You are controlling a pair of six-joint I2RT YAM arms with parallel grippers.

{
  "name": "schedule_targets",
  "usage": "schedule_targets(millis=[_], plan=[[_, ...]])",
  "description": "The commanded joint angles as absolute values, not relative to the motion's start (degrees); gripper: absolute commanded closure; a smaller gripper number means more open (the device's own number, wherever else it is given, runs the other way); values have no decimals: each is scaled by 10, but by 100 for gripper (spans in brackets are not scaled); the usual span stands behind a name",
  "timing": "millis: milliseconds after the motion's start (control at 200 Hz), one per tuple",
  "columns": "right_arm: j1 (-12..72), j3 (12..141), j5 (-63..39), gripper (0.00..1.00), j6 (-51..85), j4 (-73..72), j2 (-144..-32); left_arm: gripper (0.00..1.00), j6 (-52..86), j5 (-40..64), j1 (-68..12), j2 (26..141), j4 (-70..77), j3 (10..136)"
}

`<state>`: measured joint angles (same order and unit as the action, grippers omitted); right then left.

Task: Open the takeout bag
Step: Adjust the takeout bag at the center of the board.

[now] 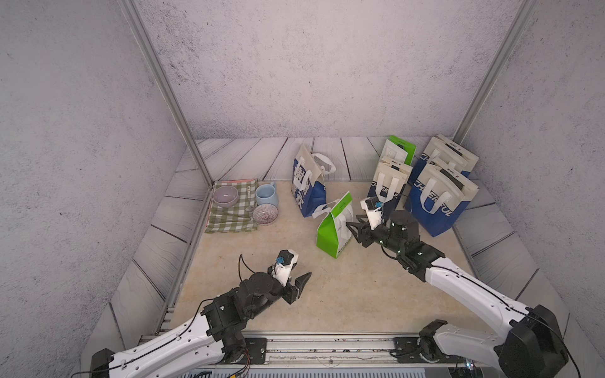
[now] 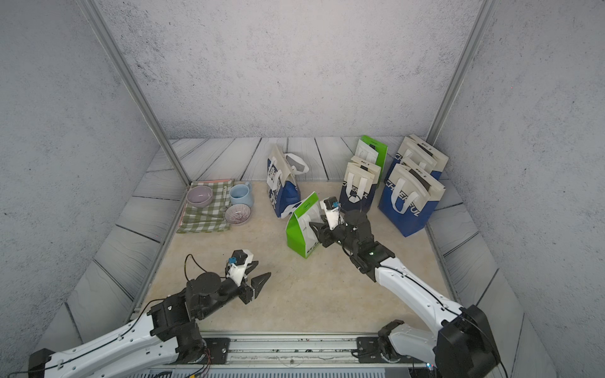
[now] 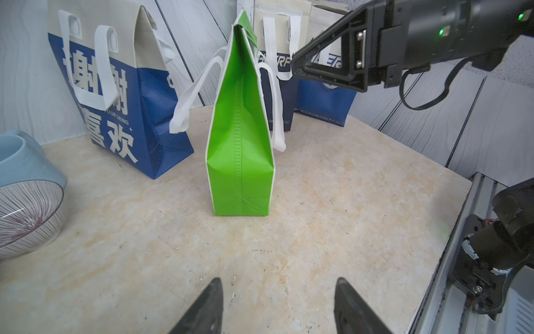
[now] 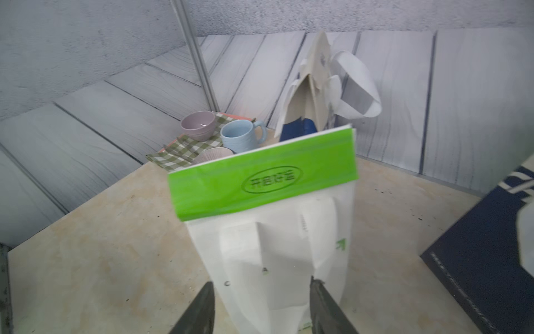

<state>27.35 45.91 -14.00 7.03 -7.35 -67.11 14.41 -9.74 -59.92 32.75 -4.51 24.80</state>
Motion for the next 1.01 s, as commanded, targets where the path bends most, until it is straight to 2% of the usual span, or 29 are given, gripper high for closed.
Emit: schedule_targets(millis=[0,150,360,595,831,1001], plan=[[216,469,-179,47,80,-73,-695,38,141,-90,-600,322,-35,240],[152,511,-291,43,68,-97,-783,38,142,-78,-600,324,-35,241],[129,619,-424,36,-5,-57,-912,38,137,-48,-601,321,-37,245],[130,646,-536,36,-24,-58,-957,38,132,-30,-600,321,-37,245],[143,612,-559,44,-1,-77,-959,38,131,-33,-600,331,-29,245],[166,556,-538,49,19,-105,-921,38,135,-42,-601,330,-28,241]])
